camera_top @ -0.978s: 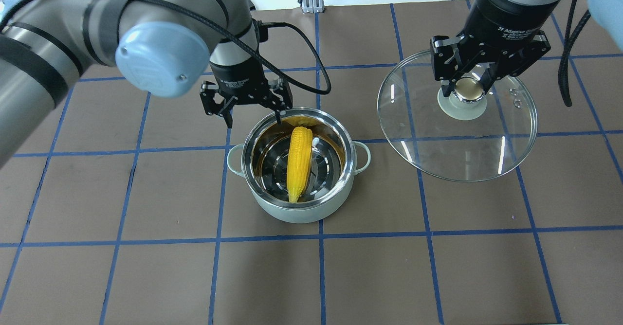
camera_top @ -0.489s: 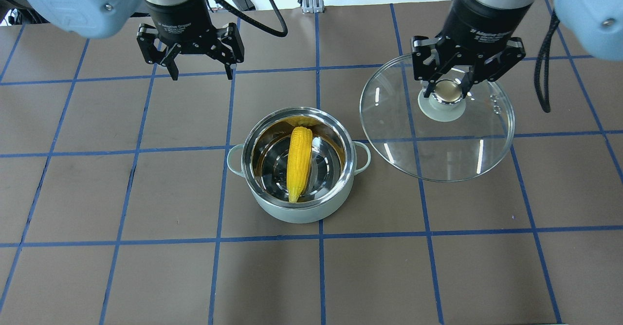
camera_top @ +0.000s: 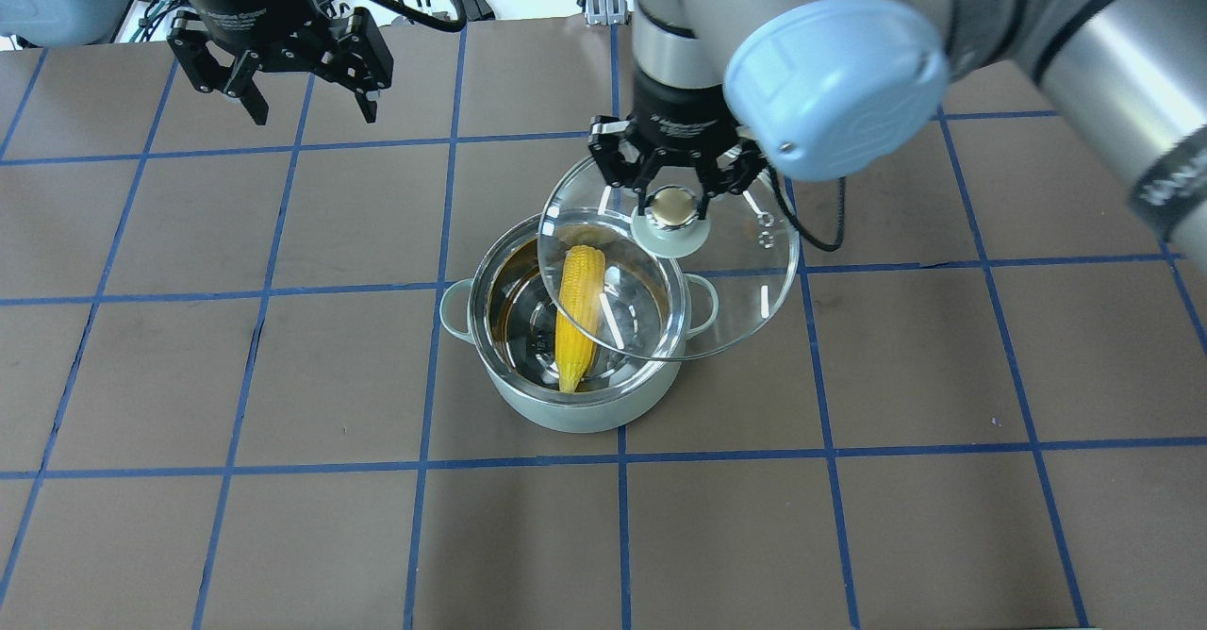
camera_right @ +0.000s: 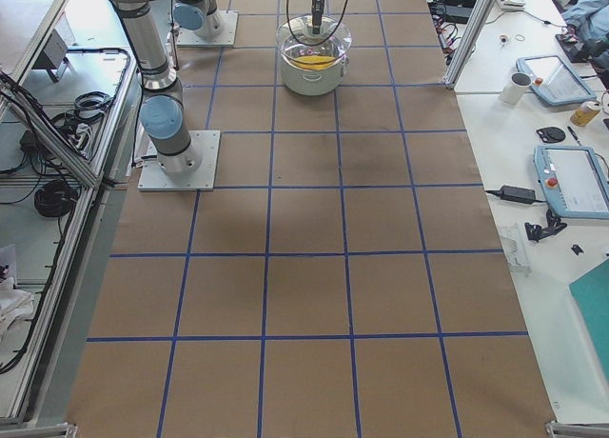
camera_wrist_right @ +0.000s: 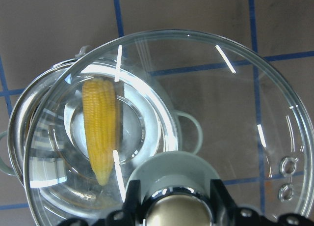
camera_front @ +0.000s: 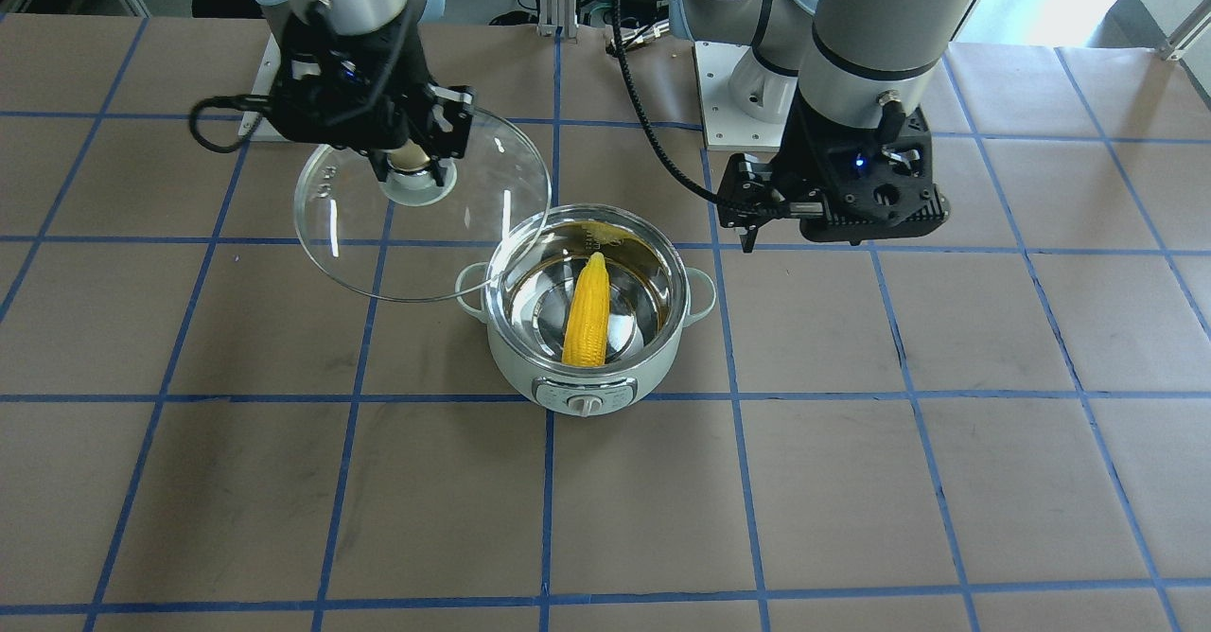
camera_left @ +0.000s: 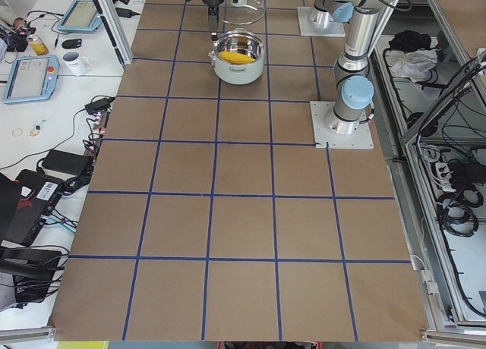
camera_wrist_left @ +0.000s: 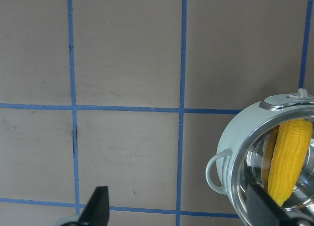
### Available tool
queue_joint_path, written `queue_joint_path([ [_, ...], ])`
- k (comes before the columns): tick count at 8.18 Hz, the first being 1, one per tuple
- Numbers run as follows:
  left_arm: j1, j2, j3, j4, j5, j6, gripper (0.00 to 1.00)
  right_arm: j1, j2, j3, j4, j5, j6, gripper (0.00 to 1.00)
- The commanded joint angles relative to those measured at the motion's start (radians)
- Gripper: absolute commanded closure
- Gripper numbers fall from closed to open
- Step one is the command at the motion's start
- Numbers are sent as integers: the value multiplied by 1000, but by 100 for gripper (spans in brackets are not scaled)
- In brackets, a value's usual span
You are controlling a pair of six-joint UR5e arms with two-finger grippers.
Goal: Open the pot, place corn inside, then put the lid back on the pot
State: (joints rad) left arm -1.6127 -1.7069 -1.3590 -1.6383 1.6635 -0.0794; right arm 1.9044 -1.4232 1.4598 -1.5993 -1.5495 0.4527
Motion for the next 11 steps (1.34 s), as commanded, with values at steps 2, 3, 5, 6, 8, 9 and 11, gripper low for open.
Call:
queue_joint_path([
  [2, 36, 21, -11, 5, -2, 36, 0, 157, 139, -4, -151, 0, 193, 64],
  [3, 34, 21, -15, 5, -2, 36, 0, 180, 157, -4, -156, -10, 195, 64],
  [5, 33, 23, -15, 5, -2, 36, 0, 180, 167, -6, -157, -14, 185, 64],
  [6, 33, 23, -15, 5, 1, 38, 0, 179, 170, 1, -157, -18, 188, 64],
  [8, 33, 23, -15, 0, 4, 38, 0, 177, 173, 10, -163, -18, 175, 64],
  [9, 33, 23, -15, -1, 1, 38, 0, 176, 173, 17, -172, -18, 178, 64],
  [11, 31, 26, -20, 0, -2, 33, 0, 176, 171, 53, -224, -17, 178, 64],
])
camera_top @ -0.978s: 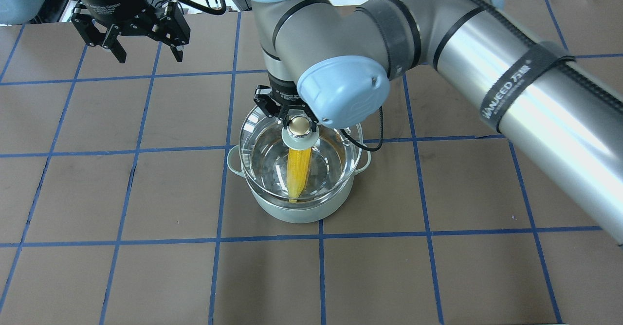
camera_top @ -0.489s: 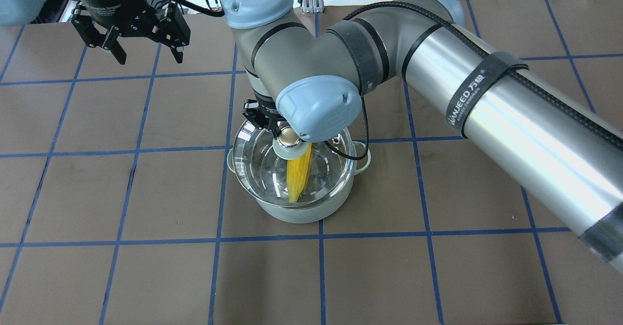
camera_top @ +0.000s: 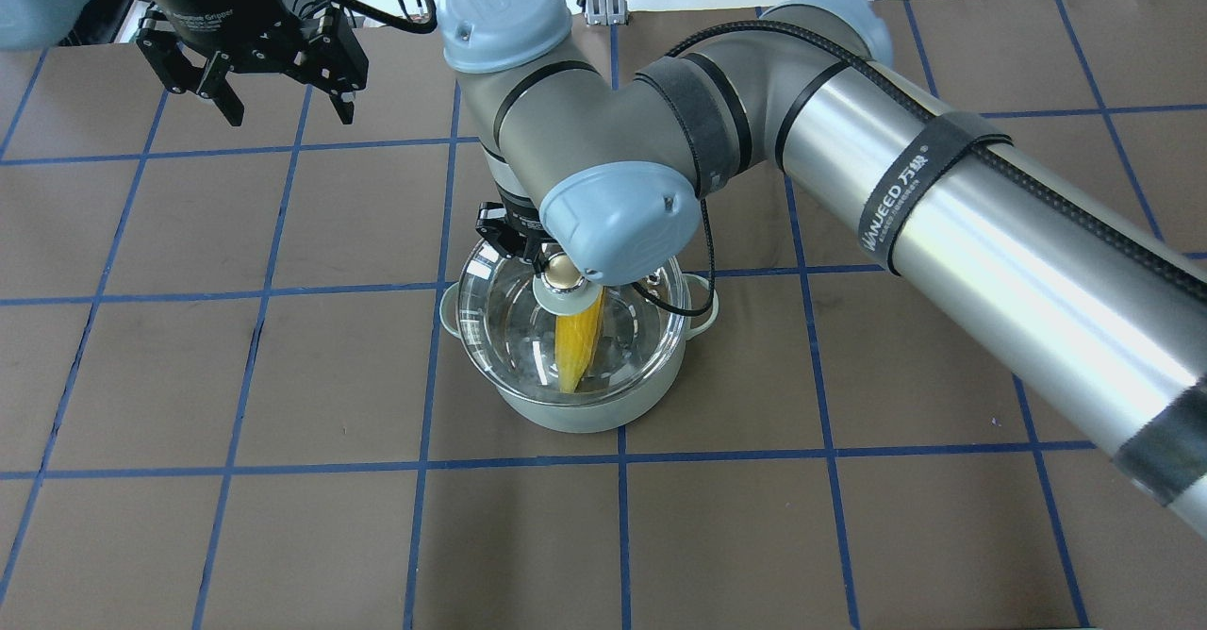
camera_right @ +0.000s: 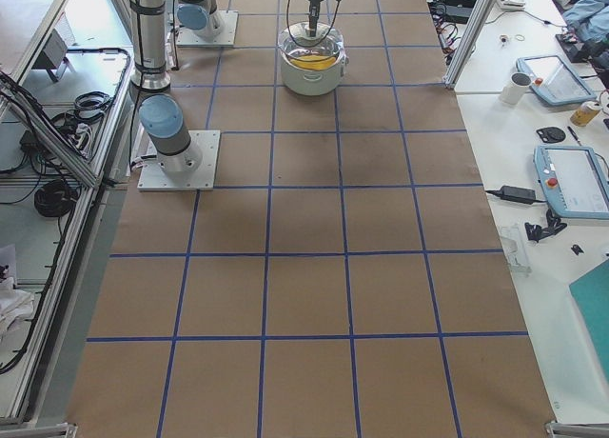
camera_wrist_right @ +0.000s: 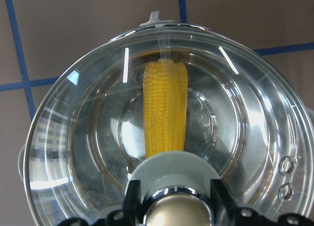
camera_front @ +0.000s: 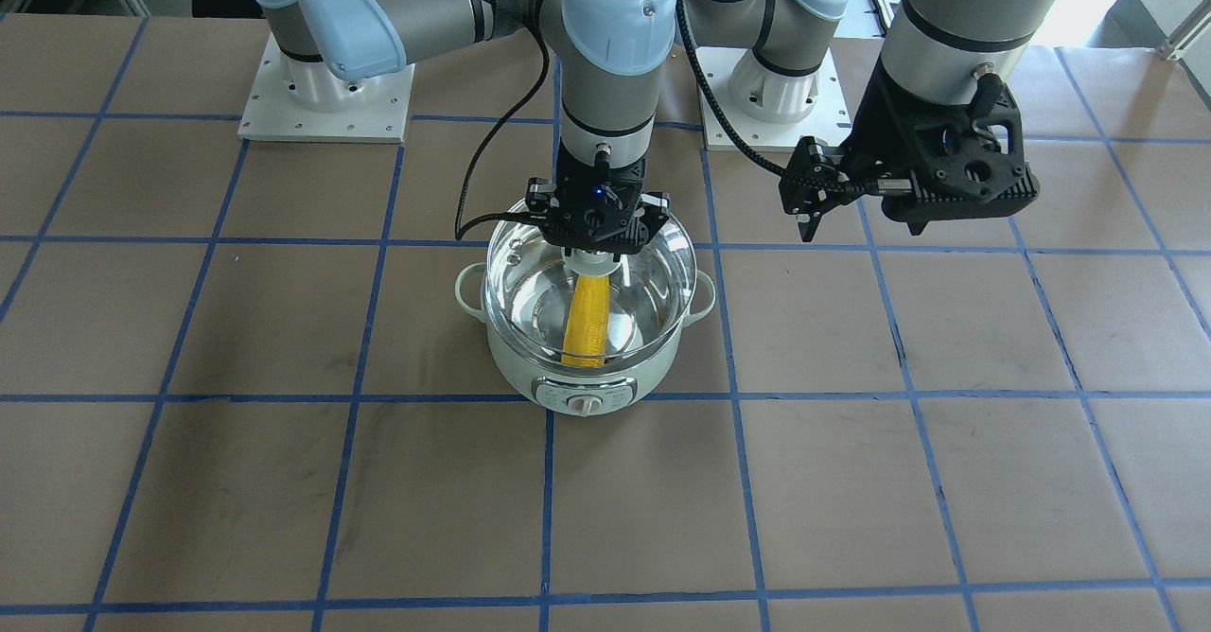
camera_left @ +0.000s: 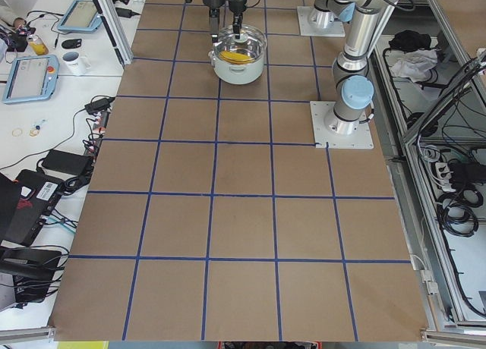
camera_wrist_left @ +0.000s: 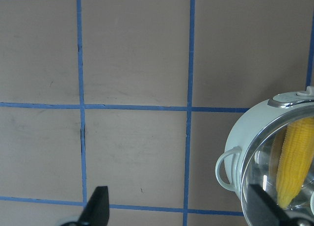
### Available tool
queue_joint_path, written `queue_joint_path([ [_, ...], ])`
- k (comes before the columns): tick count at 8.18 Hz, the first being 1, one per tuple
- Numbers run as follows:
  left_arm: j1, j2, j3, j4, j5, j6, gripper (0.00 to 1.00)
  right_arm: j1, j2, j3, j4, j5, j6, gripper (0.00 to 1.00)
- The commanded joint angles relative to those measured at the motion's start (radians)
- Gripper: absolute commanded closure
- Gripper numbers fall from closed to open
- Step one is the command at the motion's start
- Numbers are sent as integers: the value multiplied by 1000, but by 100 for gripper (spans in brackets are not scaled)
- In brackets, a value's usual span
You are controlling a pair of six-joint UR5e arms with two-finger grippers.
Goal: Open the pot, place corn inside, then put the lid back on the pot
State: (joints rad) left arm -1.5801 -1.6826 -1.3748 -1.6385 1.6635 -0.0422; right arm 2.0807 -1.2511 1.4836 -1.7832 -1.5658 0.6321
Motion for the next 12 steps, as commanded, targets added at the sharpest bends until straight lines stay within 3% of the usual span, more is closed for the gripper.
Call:
queue_joint_path([
  [1, -1, 3, -12, -1, -2, 1, 0, -1, 1, 32, -45, -3, -3, 64],
  [6, 6, 17, -20, -3, -65, 13, 0, -1, 2, 35, -50, -2, -5, 64],
  [12, 5, 26, -30, -3, -62, 12, 0, -1, 9, 37, -53, -2, -11, 63],
])
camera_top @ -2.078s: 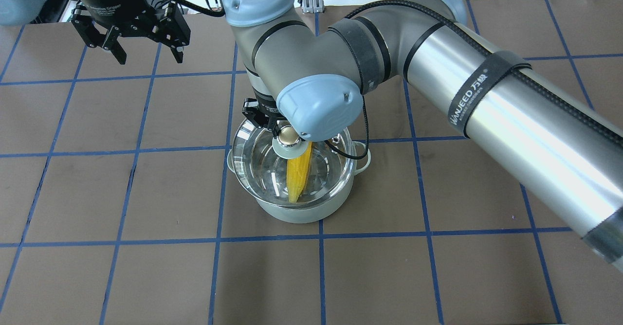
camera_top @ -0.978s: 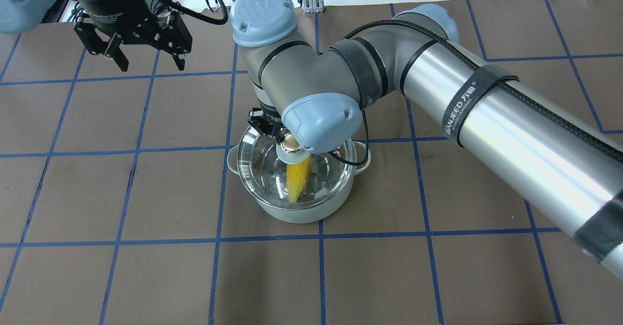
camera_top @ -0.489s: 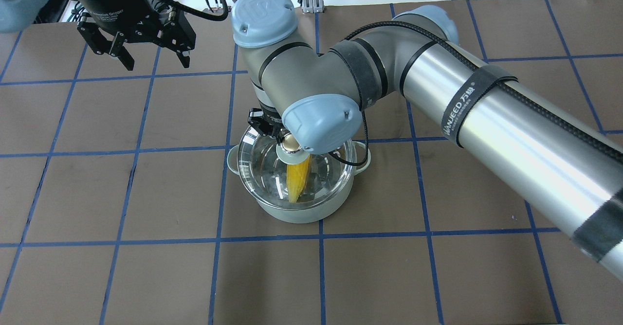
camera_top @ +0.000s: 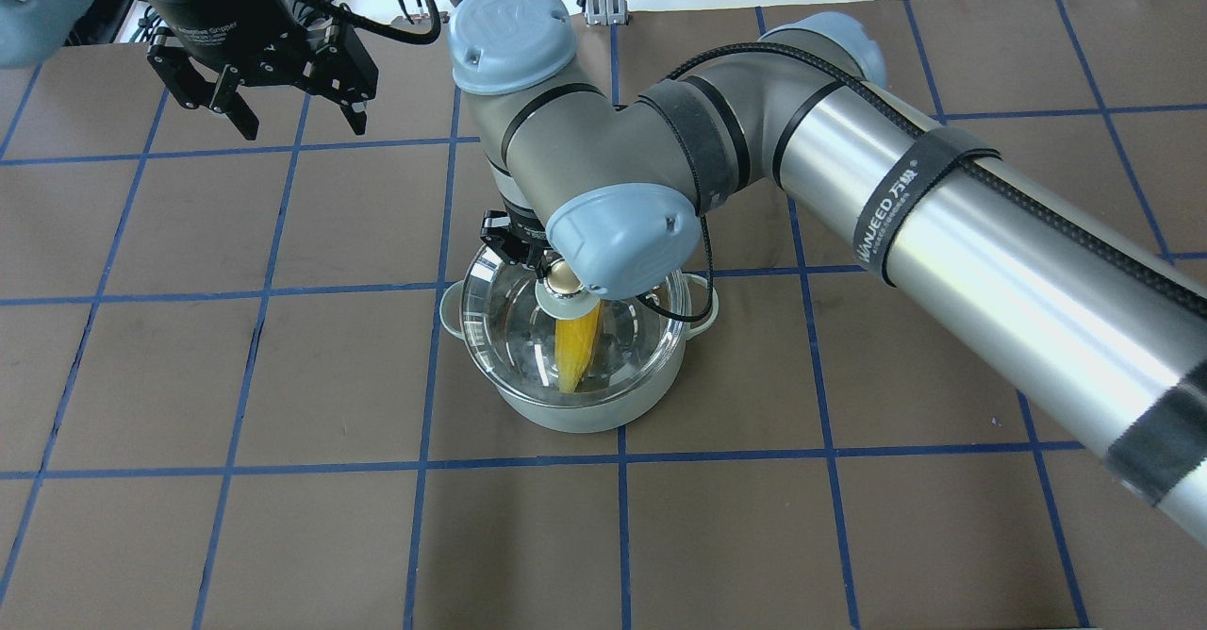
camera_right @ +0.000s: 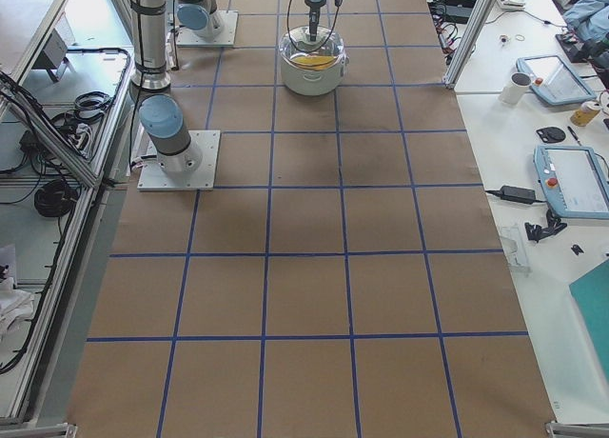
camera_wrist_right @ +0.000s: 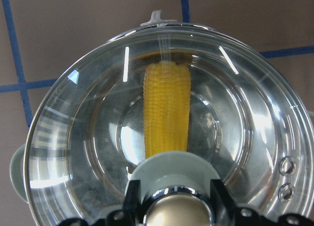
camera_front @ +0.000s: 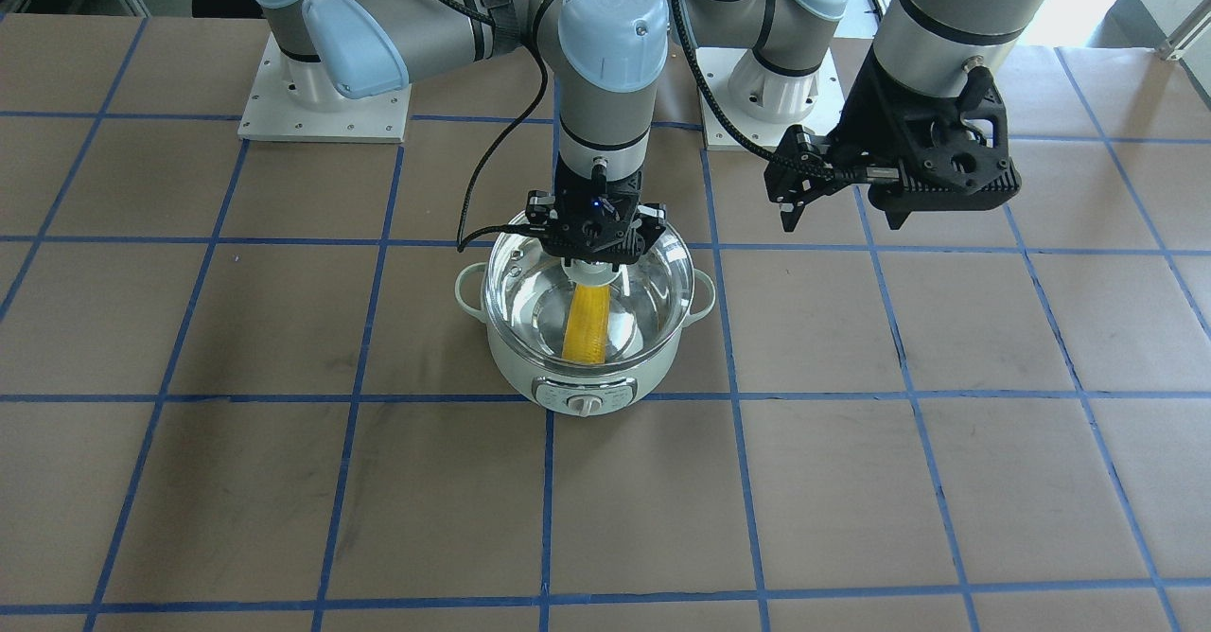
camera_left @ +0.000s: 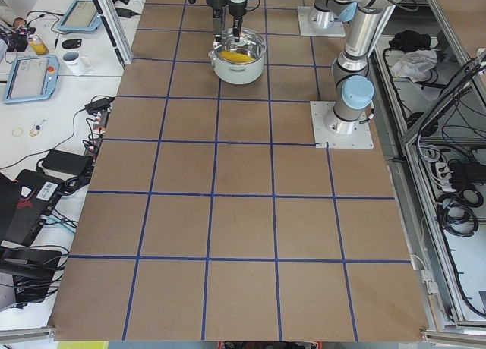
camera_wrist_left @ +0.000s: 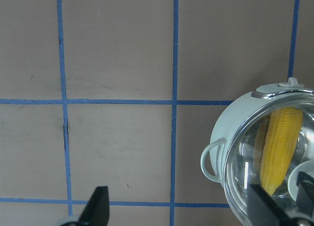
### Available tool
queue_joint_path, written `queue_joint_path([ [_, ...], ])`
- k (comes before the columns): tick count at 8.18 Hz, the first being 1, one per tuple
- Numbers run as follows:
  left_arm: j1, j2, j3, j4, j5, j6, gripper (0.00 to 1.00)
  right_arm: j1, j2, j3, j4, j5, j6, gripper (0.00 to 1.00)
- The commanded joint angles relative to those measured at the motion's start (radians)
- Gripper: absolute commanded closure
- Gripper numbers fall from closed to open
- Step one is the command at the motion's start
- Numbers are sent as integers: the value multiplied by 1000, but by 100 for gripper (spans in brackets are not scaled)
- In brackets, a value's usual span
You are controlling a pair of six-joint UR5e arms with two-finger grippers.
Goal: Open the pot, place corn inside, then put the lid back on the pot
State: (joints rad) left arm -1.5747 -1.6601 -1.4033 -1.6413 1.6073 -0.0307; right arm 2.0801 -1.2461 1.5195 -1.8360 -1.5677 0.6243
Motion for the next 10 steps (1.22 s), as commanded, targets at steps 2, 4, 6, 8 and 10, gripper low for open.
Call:
queue_joint_path([
  [2, -1, 2, -2, 0, -3, 0, 0, -3, 4, -1, -3, 0, -3, 63],
  [4, -1, 3, -2, 0, -1, 0, 0, -5, 4, -1, -9, 0, -3, 62],
  [6, -1, 2, -2, -2, 3, 0, 0, -6, 5, 1, -16, 0, -5, 62],
  [8, -1, 3, -2, 0, 0, 0, 0, -6, 5, 1, -16, 0, -5, 62],
  [10, -1, 3, -3, -2, 3, 0, 0, -9, 5, 1, -17, 0, -12, 62],
])
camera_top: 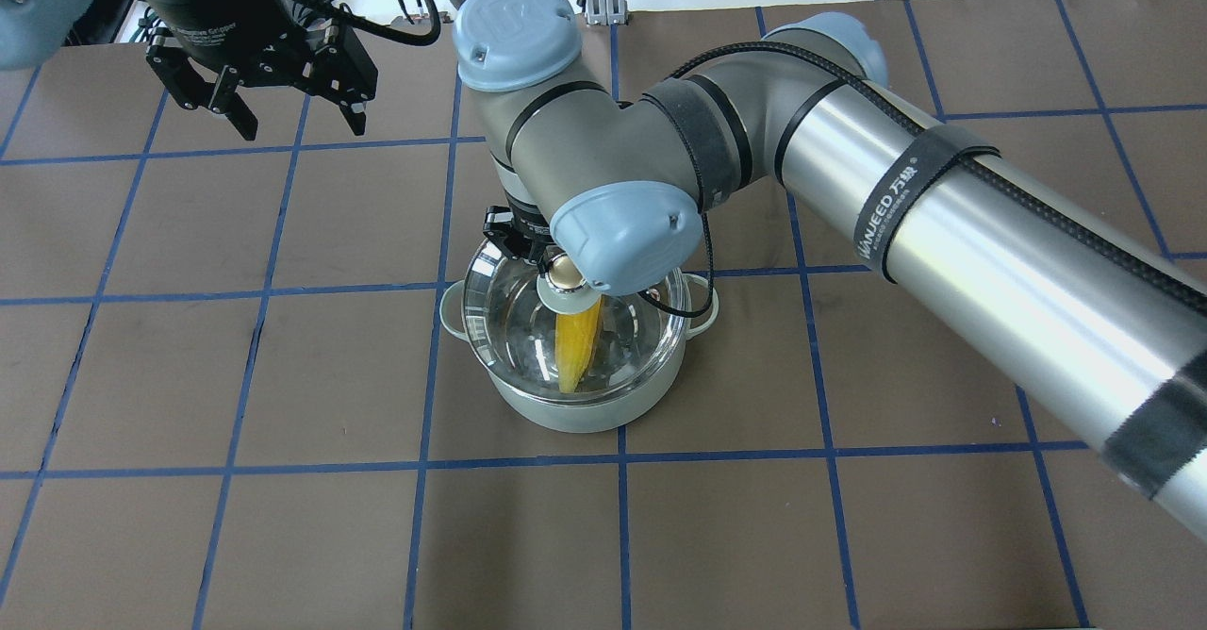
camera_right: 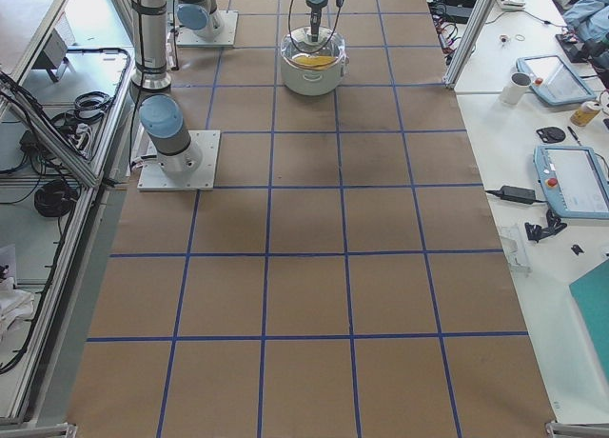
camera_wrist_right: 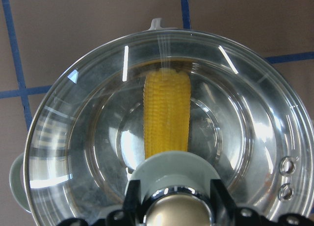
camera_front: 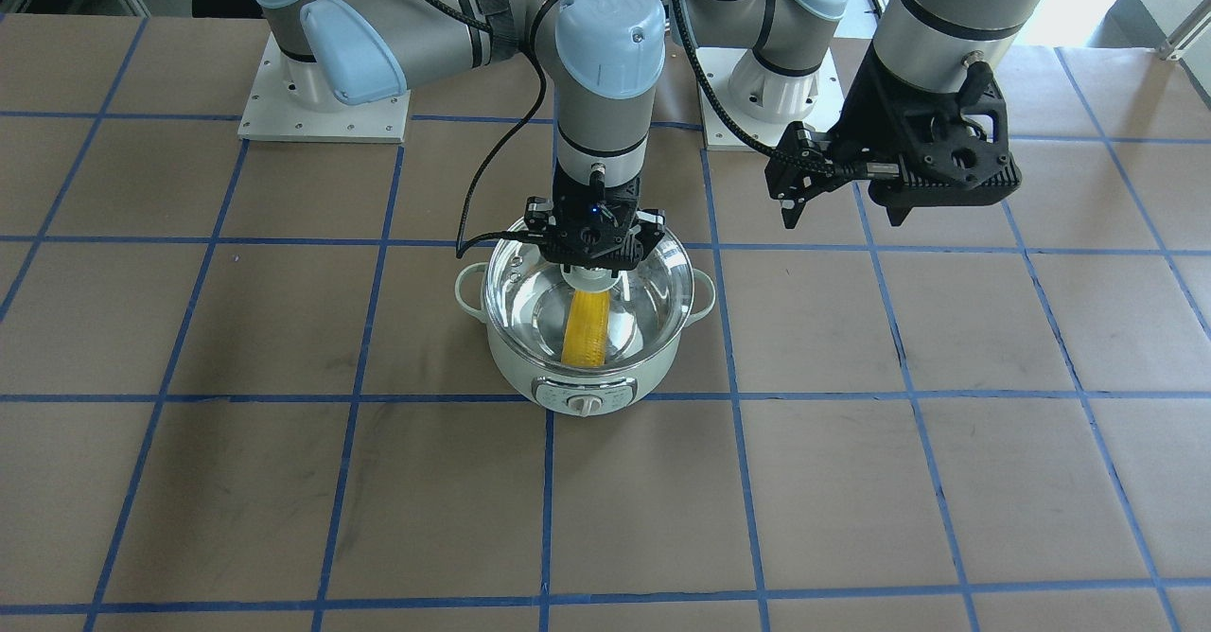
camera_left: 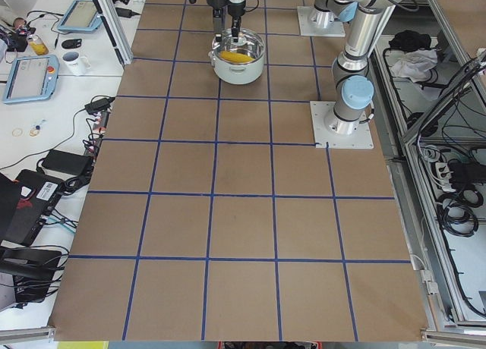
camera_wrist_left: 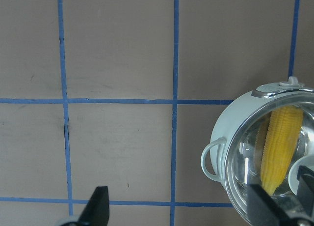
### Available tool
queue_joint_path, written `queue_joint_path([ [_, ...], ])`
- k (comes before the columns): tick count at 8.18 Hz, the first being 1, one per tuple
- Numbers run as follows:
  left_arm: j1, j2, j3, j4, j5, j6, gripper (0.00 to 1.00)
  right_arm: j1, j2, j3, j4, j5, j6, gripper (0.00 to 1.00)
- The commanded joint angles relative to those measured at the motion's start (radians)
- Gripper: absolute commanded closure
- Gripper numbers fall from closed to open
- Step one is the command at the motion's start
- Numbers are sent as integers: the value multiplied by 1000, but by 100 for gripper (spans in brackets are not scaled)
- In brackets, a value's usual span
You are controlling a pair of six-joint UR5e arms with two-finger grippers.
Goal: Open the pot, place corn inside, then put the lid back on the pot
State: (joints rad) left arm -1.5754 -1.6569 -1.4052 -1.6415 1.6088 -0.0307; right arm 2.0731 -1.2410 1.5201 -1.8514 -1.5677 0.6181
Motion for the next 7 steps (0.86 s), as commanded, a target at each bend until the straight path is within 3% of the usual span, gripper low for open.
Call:
queue_joint_path([
  [1, 0, 0, -1, -1, 2, 0, 0, -2, 0, 0, -2, -2, -8, 61],
  [7, 0, 0, -1, -1, -1, 0, 0, -2, 8, 0, -20, -2, -8, 54],
])
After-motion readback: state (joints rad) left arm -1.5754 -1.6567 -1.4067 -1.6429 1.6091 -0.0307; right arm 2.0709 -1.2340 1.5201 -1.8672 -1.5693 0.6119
